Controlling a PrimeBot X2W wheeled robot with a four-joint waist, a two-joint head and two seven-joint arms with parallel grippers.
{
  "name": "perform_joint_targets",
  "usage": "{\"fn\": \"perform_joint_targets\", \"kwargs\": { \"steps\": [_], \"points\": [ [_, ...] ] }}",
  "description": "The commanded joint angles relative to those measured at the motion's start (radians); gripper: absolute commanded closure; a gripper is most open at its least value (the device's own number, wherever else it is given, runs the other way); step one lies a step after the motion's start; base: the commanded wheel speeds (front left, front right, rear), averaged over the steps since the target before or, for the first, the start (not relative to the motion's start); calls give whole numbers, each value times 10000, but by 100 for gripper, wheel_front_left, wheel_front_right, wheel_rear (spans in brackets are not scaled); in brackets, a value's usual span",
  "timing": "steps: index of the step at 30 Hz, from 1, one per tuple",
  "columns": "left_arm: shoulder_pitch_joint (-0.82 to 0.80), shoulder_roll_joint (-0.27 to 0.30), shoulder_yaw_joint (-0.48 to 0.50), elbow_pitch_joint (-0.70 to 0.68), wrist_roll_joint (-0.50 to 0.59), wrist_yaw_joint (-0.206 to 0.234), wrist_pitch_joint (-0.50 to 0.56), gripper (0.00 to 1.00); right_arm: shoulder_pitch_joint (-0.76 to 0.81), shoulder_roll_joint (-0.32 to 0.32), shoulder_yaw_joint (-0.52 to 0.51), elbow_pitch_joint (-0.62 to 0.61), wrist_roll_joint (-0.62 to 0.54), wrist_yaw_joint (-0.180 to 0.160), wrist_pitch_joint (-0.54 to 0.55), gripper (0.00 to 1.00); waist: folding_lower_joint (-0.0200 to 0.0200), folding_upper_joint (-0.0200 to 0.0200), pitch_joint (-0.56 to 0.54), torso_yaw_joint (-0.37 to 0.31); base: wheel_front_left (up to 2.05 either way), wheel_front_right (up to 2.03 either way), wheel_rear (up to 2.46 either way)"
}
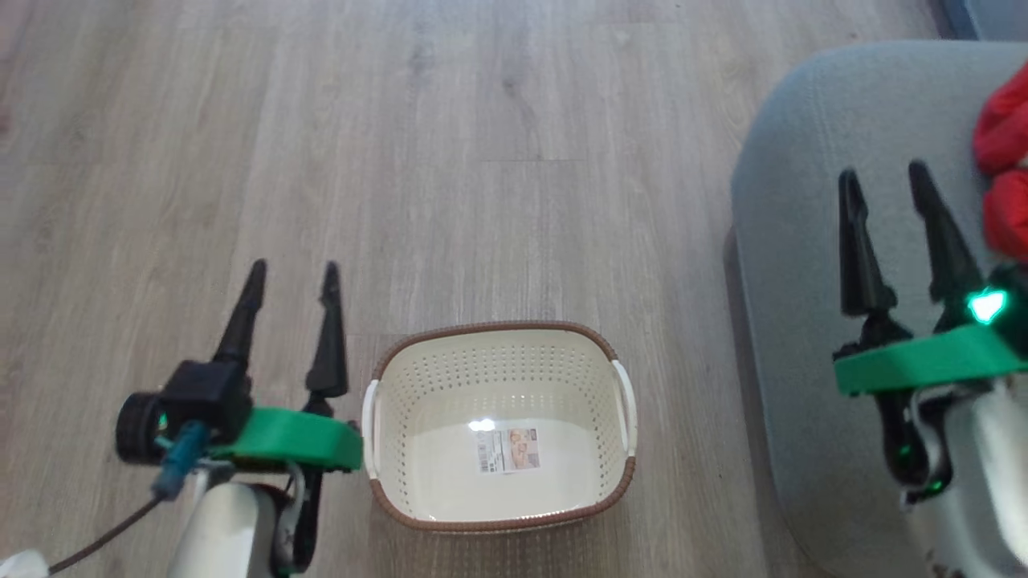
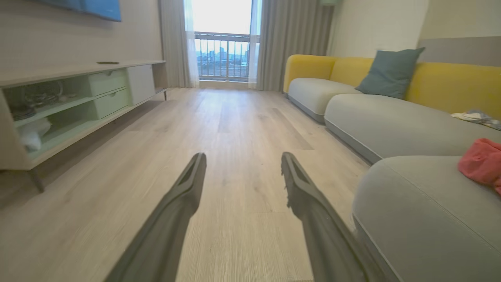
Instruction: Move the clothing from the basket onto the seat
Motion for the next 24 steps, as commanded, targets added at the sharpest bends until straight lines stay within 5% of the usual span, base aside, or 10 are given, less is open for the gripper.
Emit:
{"fn": "perform_joint_targets", "kwargs": {
  "steps": [1,12,24],
  "points": [
    [-214,25,492,-330,-142,148,-49,0,0,124,11,-242,22,-2,-51,0,1,-1,-32,150,0,0,0],
    [-47,25,756,108,-247,-79,-49,0,1088,1182,-271,456,-415,-2,-51,0,1,-1,92,404,0,0,0],
    [14,24,554,751,-567,-427,-49,0,1284,1425,99,660,-1079,-2,-51,0,1,-1,145,319,0,0,0]
  ]
}}
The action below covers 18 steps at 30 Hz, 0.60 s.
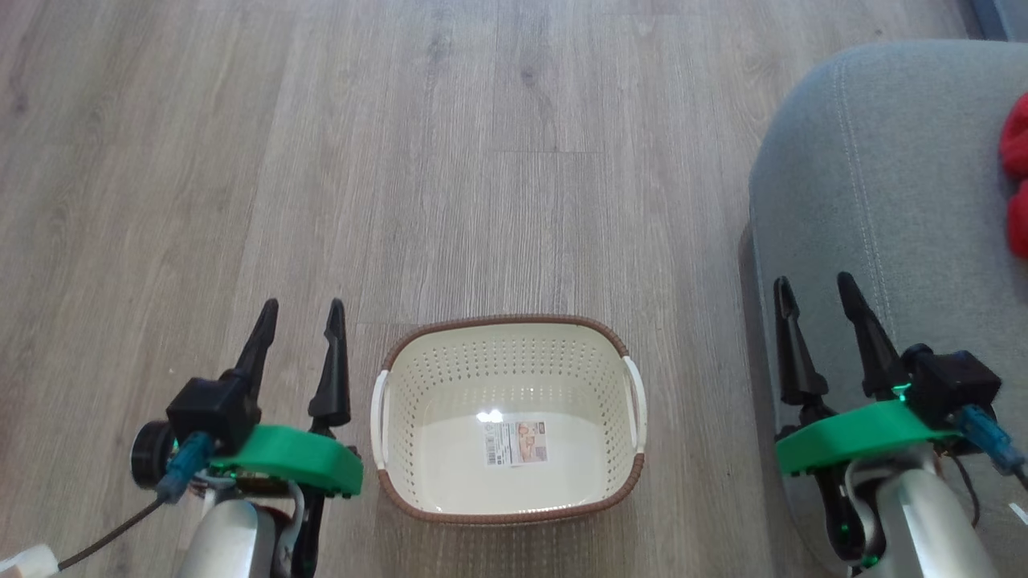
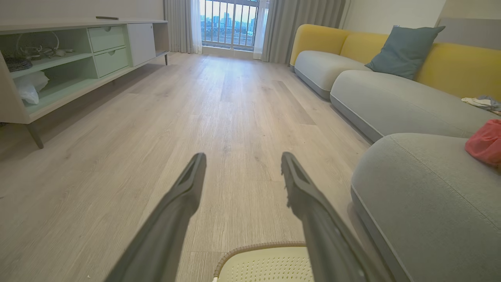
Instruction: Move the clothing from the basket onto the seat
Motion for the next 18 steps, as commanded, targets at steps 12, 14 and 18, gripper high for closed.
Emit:
{"fn": "perform_joint_targets", "kwargs": {
  "steps": [12,14,18],
  "points": [
    [-154,30,354,-239,-479,-734,-51,0,-125,98,331,-244,-128,0,-51,0,0,-1,-14,-39,0,0,0],
    [-164,30,395,-236,-502,-825,-51,0,-131,101,362,-252,-81,0,-51,0,0,-1,-23,-46,0,0,0],
    [-143,30,453,-246,-574,-978,-51,0,-127,101,403,-251,-15,0,-51,0,0,-1,-45,-65,0,0,0]
  ]
}}
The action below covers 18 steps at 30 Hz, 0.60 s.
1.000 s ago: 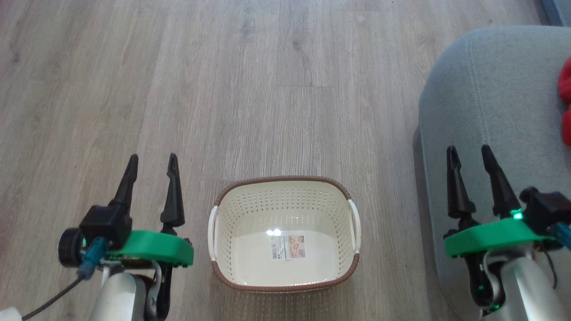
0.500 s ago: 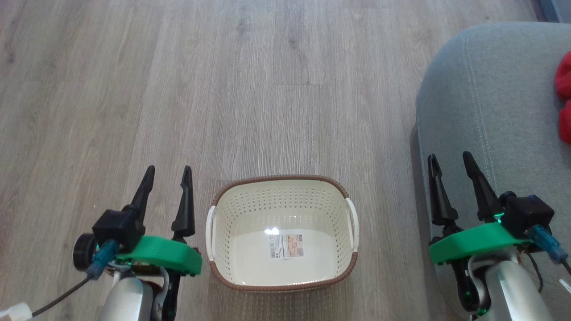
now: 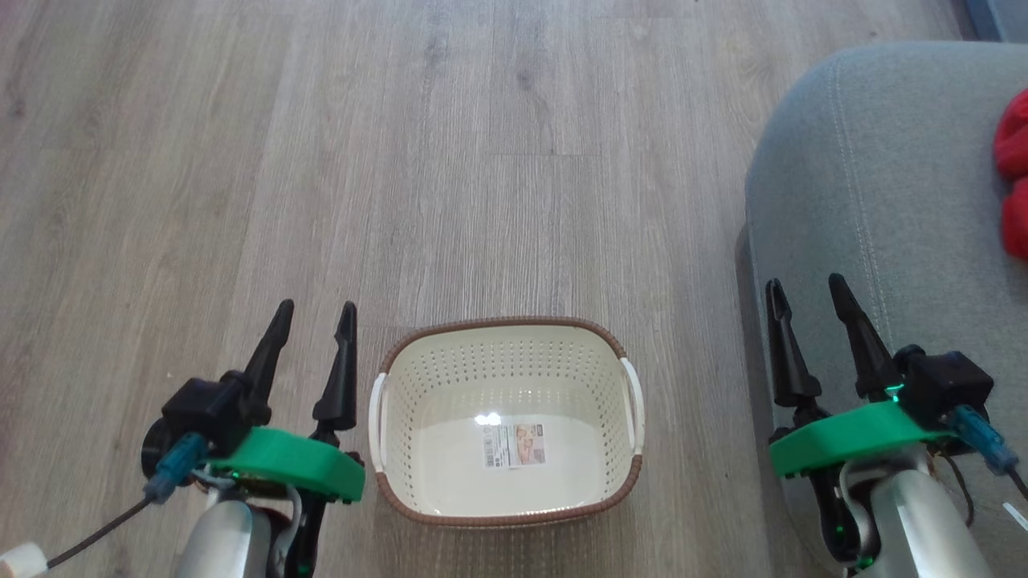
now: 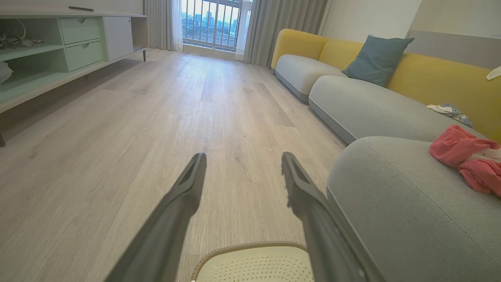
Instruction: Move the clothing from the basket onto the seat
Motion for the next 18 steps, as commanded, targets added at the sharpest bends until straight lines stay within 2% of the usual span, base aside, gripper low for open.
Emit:
{"fn": "perform_joint_targets", "kwargs": {
  "steps": [1,18],
  "points": [
    [-134,30,416,-249,-49,-59,-51,0,-115,69,224,-275,53,0,-51,0,0,0,-21,-5,0,0,0],
    [-70,30,480,-90,-541,-398,-51,0,-75,51,241,-151,75,0,-51,0,0,0,-116,-23,0,0,0]
  ]
}}
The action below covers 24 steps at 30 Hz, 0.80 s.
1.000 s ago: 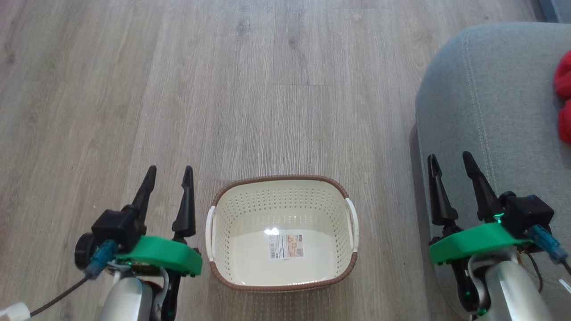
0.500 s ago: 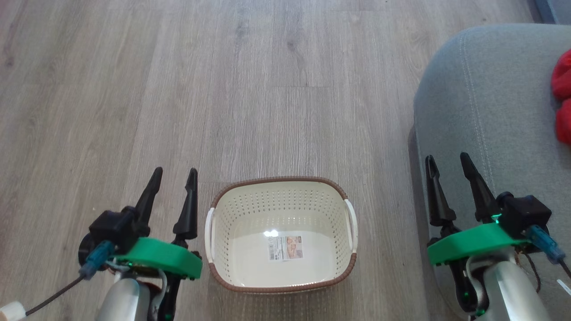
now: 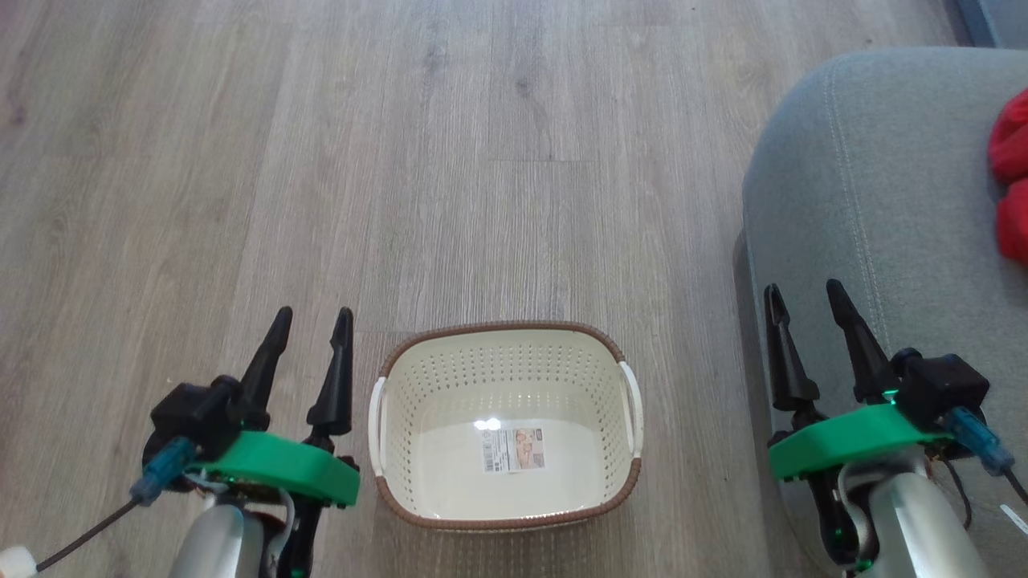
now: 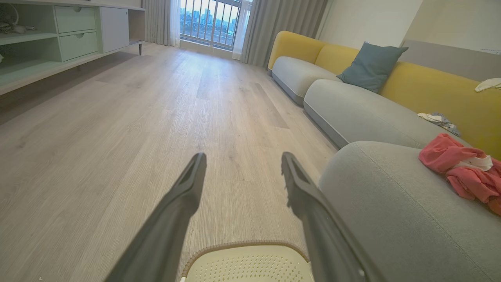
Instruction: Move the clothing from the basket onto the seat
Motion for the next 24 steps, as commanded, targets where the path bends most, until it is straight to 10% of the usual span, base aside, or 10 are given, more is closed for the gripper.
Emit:
{"fn": "perform_joint_targets", "kwargs": {
  "steps": [1,6,7,24],
  "points": [
    [-107,30,328,-285,-114,-44,-51,0,-85,46,228,-320,52,-2,-51,0,-1,0,5,2,0,0,0],
    [-79,30,293,-216,-279,-139,-51,0,-60,29,235,-306,59,-2,-51,0,-1,0,-9,3,0,0,0],
    [18,0,-3,119,-254,-106,0,100,10,0,10,32,2,0,0,100,0,0,-9,4,0,0,0],
    [229,36,176,694,-1682,-145,376,100,179,-44,-43,557,1551,0,358,100,0,0,-99,-72,0,0,0]
  ]
}}
